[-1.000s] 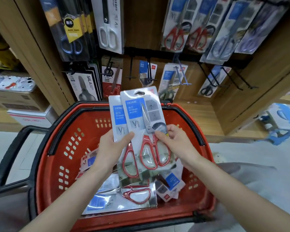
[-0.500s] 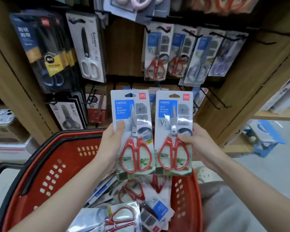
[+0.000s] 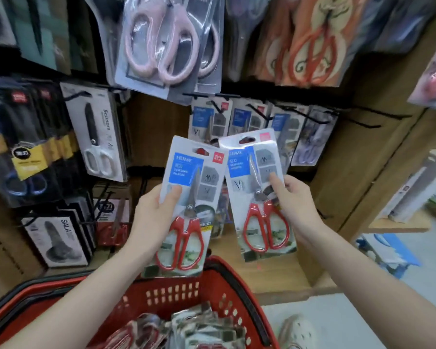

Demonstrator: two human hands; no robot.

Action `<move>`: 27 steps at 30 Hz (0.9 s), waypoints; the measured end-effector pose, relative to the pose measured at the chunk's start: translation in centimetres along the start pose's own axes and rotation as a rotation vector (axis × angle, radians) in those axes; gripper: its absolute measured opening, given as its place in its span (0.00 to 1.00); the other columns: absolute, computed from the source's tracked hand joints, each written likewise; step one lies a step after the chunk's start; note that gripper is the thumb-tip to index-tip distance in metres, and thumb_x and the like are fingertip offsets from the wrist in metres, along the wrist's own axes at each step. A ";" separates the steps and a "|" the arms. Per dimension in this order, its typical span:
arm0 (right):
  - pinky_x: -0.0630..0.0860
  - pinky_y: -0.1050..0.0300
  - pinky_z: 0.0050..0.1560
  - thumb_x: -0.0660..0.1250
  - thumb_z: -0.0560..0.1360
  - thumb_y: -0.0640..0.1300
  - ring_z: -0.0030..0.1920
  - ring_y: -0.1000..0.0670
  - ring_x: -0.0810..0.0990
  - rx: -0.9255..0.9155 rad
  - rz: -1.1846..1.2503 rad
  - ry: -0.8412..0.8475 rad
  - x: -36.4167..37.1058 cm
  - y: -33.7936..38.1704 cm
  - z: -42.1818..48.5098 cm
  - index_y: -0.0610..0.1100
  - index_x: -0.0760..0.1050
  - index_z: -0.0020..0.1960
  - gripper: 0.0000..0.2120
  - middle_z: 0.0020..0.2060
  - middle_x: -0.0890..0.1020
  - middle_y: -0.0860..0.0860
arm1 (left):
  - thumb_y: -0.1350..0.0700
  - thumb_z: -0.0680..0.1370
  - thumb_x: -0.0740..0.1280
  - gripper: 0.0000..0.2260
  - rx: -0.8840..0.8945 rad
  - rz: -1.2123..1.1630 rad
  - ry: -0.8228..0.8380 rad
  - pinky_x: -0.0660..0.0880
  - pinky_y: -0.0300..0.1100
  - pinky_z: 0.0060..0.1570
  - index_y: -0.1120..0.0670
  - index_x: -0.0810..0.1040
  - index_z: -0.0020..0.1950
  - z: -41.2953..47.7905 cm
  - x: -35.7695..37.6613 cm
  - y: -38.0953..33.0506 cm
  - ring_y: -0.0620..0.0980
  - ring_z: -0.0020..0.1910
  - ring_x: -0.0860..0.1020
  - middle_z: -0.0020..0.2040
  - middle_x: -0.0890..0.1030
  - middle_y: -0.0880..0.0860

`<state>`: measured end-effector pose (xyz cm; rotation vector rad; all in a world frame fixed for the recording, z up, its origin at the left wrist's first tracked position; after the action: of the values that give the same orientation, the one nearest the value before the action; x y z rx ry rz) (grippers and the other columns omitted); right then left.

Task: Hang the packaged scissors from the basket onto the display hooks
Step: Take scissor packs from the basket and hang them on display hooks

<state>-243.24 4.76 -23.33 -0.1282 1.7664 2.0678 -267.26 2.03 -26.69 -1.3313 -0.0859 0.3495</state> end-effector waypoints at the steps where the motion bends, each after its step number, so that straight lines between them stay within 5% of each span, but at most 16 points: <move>1: 0.71 0.52 0.40 0.60 0.80 0.50 0.36 0.45 0.75 -0.016 -0.002 -0.018 0.4 0.3 1.0 0.40 0.76 0.39 0.17 0.36 0.80 0.39 | 0.52 0.81 0.60 0.11 0.015 0.027 -0.018 0.75 0.47 0.50 0.53 0.81 0.52 0.7 -0.4 0.0 0.49 0.49 0.80 0.47 0.83 0.49; 6: 0.69 0.51 0.39 0.59 0.79 0.52 0.35 0.45 0.72 -0.059 0.037 -0.062 3.5 0.9 4.3 0.32 0.71 0.45 0.21 0.41 0.78 0.32 | 0.52 0.81 0.61 0.09 0.010 0.066 -0.105 0.74 0.46 0.49 0.50 0.80 0.51 2.8 -2.5 1.2 0.48 0.48 0.80 0.45 0.82 0.44; 13: 0.67 0.55 0.39 0.56 0.81 0.46 0.38 0.48 0.72 -0.137 0.035 -0.075 5.5 0.4 3.2 0.33 0.70 0.48 0.16 0.41 0.76 0.38 | 0.53 0.81 0.61 0.09 -0.058 0.113 -0.084 0.71 0.36 0.38 0.49 0.80 0.45 3.3 -3.9 4.0 0.40 0.40 0.79 0.41 0.83 0.46; 17: 0.67 0.60 0.36 0.56 0.82 0.46 0.38 0.44 0.72 -0.193 0.057 -0.103 5.9 1.4 3.0 0.35 0.70 0.48 0.15 0.43 0.76 0.35 | 0.53 0.81 0.61 0.09 -0.084 0.109 -0.102 0.71 0.38 0.38 0.51 0.80 0.45 3.5 -4.3 4.8 0.44 0.41 0.80 0.40 0.83 0.46; 24: 0.65 0.57 0.35 0.56 0.81 0.47 0.36 0.49 0.69 -0.134 0.051 -0.120 7.5 1.9 4.6 0.31 0.70 0.48 0.18 0.37 0.72 0.42 | 0.53 0.81 0.60 0.10 -0.089 0.101 -0.094 0.70 0.26 0.29 0.53 0.80 0.49 3.4 -4.0 4.7 0.35 0.34 0.79 0.39 0.82 0.45; 27: 0.64 0.58 0.35 0.56 0.81 0.49 0.34 0.52 0.68 -0.093 0.065 -0.119 8.0 1.8 5.7 0.38 0.70 0.44 0.15 0.35 0.71 0.47 | 0.53 0.81 0.60 0.10 -0.082 0.085 -0.100 0.69 0.25 0.28 0.55 0.80 0.48 3.4 -4.1 4.3 0.35 0.33 0.79 0.38 0.82 0.47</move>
<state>-250.03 12.03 -23.23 0.0259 1.6245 2.1569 -272.85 4.84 -29.47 -1.4007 -0.1285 0.4888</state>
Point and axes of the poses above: each hand's wrist, its own z-axis towards the middle knuckle, its own x-axis out of the palm, y = z × x, the point moved 4 cm from there along z, towards the middle knuckle
